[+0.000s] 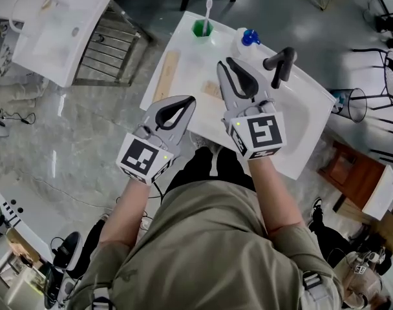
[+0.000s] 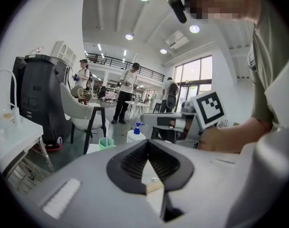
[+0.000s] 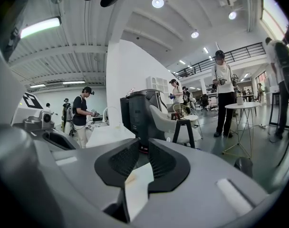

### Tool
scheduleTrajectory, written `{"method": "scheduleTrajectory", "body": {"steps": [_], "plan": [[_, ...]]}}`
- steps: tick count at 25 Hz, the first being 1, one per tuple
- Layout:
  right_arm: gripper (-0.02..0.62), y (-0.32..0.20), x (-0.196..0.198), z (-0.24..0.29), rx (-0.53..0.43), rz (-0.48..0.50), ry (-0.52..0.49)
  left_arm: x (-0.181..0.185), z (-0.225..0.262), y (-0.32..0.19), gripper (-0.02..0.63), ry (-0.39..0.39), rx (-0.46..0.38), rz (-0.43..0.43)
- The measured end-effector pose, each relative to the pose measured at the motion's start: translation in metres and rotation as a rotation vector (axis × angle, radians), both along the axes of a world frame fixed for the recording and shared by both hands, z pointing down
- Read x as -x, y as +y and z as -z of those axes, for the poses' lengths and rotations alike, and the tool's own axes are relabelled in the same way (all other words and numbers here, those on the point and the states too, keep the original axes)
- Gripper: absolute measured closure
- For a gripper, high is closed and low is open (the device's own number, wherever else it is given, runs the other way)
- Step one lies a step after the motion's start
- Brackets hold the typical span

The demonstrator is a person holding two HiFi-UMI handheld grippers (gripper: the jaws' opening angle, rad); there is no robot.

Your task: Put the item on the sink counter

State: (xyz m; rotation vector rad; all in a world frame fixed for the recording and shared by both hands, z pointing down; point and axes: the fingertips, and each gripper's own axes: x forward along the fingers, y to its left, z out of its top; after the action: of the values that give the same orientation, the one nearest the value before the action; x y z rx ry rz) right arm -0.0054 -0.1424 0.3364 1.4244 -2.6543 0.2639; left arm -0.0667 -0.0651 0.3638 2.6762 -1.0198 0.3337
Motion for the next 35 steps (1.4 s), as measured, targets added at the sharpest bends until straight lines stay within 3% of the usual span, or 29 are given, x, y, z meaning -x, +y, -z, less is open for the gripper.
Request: {"method": "scheduleTrajectory", "body": {"steps": [8, 25, 35], "plan": [[0.581, 0.027, -0.013, 0.023, -0.003, 0.019, -0.035, -0.010, 0.011, 0.008, 0.600, -0.001, -0.016, -0.005], [0.583, 0.064, -0.046, 0.000, 0.102, 0.050, -0.010, -0.021, 0.020, 0.014, 0.600, -0.016, -0.023, -0.036], [0.583, 0.077, -0.050, 0.008, 0.098, 0.068, 0.007, -0.032, 0.025, 0.013, 0.600, -0.025, -0.030, -0.069]]}}
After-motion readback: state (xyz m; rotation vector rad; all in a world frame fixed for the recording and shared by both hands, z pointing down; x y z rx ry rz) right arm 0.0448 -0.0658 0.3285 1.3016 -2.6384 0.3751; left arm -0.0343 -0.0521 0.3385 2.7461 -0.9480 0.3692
